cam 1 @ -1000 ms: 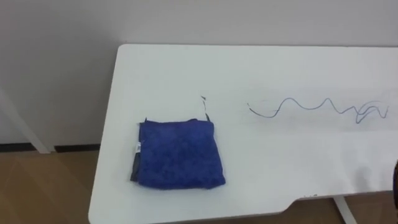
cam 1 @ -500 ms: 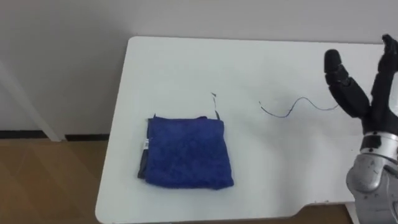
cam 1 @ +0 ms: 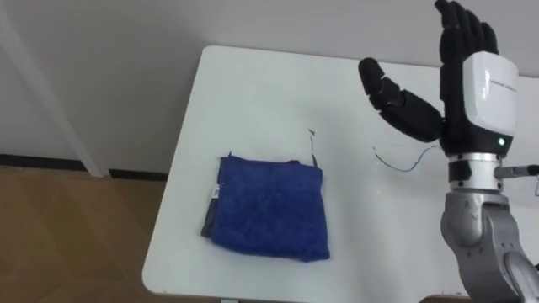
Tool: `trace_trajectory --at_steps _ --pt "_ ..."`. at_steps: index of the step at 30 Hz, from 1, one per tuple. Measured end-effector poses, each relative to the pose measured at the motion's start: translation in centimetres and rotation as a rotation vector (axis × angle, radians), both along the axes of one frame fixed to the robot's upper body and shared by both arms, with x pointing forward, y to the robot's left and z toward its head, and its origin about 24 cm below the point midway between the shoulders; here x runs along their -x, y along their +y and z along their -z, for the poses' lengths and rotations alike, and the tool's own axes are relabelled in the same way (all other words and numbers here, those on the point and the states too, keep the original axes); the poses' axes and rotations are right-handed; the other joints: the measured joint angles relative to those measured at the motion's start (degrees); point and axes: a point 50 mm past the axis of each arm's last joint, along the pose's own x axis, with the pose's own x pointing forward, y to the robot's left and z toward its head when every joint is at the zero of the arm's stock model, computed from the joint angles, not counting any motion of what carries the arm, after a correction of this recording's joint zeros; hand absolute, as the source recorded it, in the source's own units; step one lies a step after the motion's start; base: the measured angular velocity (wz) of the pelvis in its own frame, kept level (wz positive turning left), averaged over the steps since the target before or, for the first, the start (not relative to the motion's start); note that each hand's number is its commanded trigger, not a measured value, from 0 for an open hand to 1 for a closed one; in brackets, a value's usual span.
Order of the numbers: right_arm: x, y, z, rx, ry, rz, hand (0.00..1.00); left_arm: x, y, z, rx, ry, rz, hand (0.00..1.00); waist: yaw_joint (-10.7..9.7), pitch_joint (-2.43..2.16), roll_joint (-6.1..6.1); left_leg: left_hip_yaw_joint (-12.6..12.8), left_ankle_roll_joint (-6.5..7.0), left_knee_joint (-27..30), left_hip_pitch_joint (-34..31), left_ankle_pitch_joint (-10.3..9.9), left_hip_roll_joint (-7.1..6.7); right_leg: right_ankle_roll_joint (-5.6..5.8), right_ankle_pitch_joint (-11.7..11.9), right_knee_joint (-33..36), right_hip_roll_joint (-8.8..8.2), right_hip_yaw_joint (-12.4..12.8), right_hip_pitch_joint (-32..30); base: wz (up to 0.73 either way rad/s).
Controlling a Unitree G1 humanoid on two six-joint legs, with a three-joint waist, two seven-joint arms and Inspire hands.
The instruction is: Wipe table
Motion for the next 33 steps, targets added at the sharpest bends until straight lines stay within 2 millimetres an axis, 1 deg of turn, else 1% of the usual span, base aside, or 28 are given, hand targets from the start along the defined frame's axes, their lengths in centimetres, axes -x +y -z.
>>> trace_trajectory --at_steps 2,4,5,6,7,8,10,13,15,16,19,22,24,25,27,28,31,33 --pt "0.0 0.6 0.1 0.05 0.016 -0.027 0.0 -0.4 0.0 0.0 0.0 -0.008 0.003 0.0 0.3 0.14 -0.14 0.0 0.0 0.0 0.0 0.0 0.0 0.0 0.0 0.0 -0.02 -0.2 0.0 0.03" --pt "0.1 1.7 0.2 0.092 0.033 -0.092 0.0 -1.0 0.1 -0.1 -0.004 -0.024 0.015 0.0 1.4 0.5 -0.31 0.0 -0.01 0.0 -0.2 0.0 0.05 0.0 0.0 0.0 -0.04 -0.6 -0.1 0.0" --pt "0.1 2.0 0.2 0.099 0.036 -0.111 0.0 -1.1 0.1 -0.1 -0.005 -0.025 0.026 0.0 1.5 0.56 -0.43 0.0 -0.01 0.0 -0.3 0.0 0.06 0.0 0.0 0.0 -0.03 -0.6 -0.2 0.0" --pt "0.3 2.6 0.2 0.111 0.044 -0.15 0.0 -1.4 0.1 -0.1 -0.006 -0.025 0.045 0.0 1.5 0.54 -0.51 0.0 -0.01 0.0 -0.6 0.0 0.06 0.0 0.0 0.0 -0.04 -0.7 -0.6 0.0" --pt "0.4 3.3 0.5 0.123 0.055 -0.182 0.0 -1.6 0.0 -0.1 -0.005 -0.027 0.059 0.0 1.5 0.41 -0.7 0.0 -0.01 0.1 -1.0 0.0 0.04 0.0 0.0 0.0 -0.04 -0.6 -0.8 0.0" --pt "0.4 3.6 0.6 0.129 0.064 -0.195 0.0 -1.7 0.0 -0.1 -0.004 -0.028 0.064 0.0 1.5 0.41 -0.71 0.0 -0.01 0.1 -1.0 0.0 0.04 -0.01 0.0 0.0 -0.04 -0.6 -0.9 0.0" --pt "0.7 4.6 1.1 0.155 0.095 -0.243 0.0 -1.9 -0.2 0.0 -0.001 -0.026 0.082 0.0 1.5 0.21 -0.99 -0.1 -0.01 0.1 -1.2 0.0 -0.01 -0.01 0.0 0.0 -0.08 -0.6 -1.0 0.0" --pt "0.8 5.0 1.2 0.164 0.105 -0.269 0.0 -1.9 -0.1 0.0 -0.002 -0.026 0.089 0.0 1.6 0.13 -1.07 -0.2 -0.01 0.1 -1.3 0.0 -0.03 -0.01 0.0 -0.1 -0.09 -0.5 -1.2 0.0" --pt "0.8 5.2 1.2 0.177 0.105 -0.279 0.0 -2.0 0.1 -0.1 -0.006 -0.029 0.096 0.0 1.7 -0.05 -1.18 -0.3 -0.02 0.1 -1.8 0.0 0.0 -0.01 0.0 -0.1 -0.05 -0.4 -1.7 0.0" --pt "0.8 5.2 1.2 0.177 0.105 -0.283 0.0 -2.0 0.1 -0.1 -0.008 -0.029 0.097 0.0 1.8 -0.07 -1.21 -0.3 -0.02 0.1 -1.8 0.0 0.01 -0.01 0.0 -0.1 -0.04 -0.5 -1.7 0.0" --pt "1.2 5.8 1.6 0.18 0.12 -0.316 0.0 -2.1 0.3 -0.2 -0.004 -0.028 0.115 0.0 1.8 -0.09 -0.96 -0.5 -0.02 0.1 -1.8 0.0 -0.05 -0.02 0.1 -0.8 0.0 -0.4 -1.5 0.0" --pt "2.5 6.5 3.2 0.178 0.185 -0.359 0.0 -2.3 0.1 -0.2 -0.001 -0.03 0.141 0.0 1.5 -0.16 -0.09 -1.8 -0.02 0.1 -1.4 0.0 -0.09 -0.03 0.1 -0.9 0.03 -0.5 -0.8 0.07" --pt "3.3 6.6 4.4 0.178 0.237 -0.372 0.0 -2.2 0.0 -0.2 0.001 -0.032 0.147 0.0 1.7 -0.01 0.3 -1.8 -0.02 0.1 -0.9 0.0 -0.08 -0.02 0.1 -1.0 0.05 -0.5 -0.1 0.04" --pt "3.7 6.6 5.0 0.176 0.268 -0.376 0.0 -2.4 0.0 -0.2 0.001 -0.039 0.148 0.0 1.7 -0.03 0.33 -1.8 -0.02 0.1 -0.8 0.0 -0.06 -0.03 0.1 -1.0 0.06 -0.5 0.0 0.0" --pt "4.2 6.5 5.6 0.175 0.303 -0.376 0.0 -2.6 -0.1 -0.2 0.002 -0.05 0.151 0.0 1.7 -0.1 0.22 -1.8 -0.02 0.1 -0.8 0.0 -0.02 -0.03 0.1 -1.0 0.1 -0.5 0.0 0.0" --pt "4.4 6.4 5.8 0.176 0.318 -0.377 0.0 -2.6 -0.1 -0.2 0.002 -0.056 0.153 0.0 1.7 -0.06 0.26 -1.9 -0.02 0.1 -0.8 0.0 0.0 -0.03 0.1 -1.0 0.12 -0.5 -0.1 -0.04" --pt "4.5 6.2 6.4 0.181 0.346 -0.376 0.0 -2.8 -0.2 -0.3 0.002 -0.072 0.158 0.0 1.7 -0.05 0.2 -2.1 -0.02 0.0 0.1 0.0 0.03 -0.03 0.1 -1.0 0.19 -0.4 0.4 -0.15" --pt "4.6 6.2 6.5 0.183 0.351 -0.38 0.0 -3.0 -0.2 -0.4 0.003 -0.082 0.162 0.0 1.5 -0.14 0.06 -2.1 -0.02 0.1 0.5 0.0 0.05 -0.03 0.1 -0.8 0.18 -0.2 0.7 -0.06"
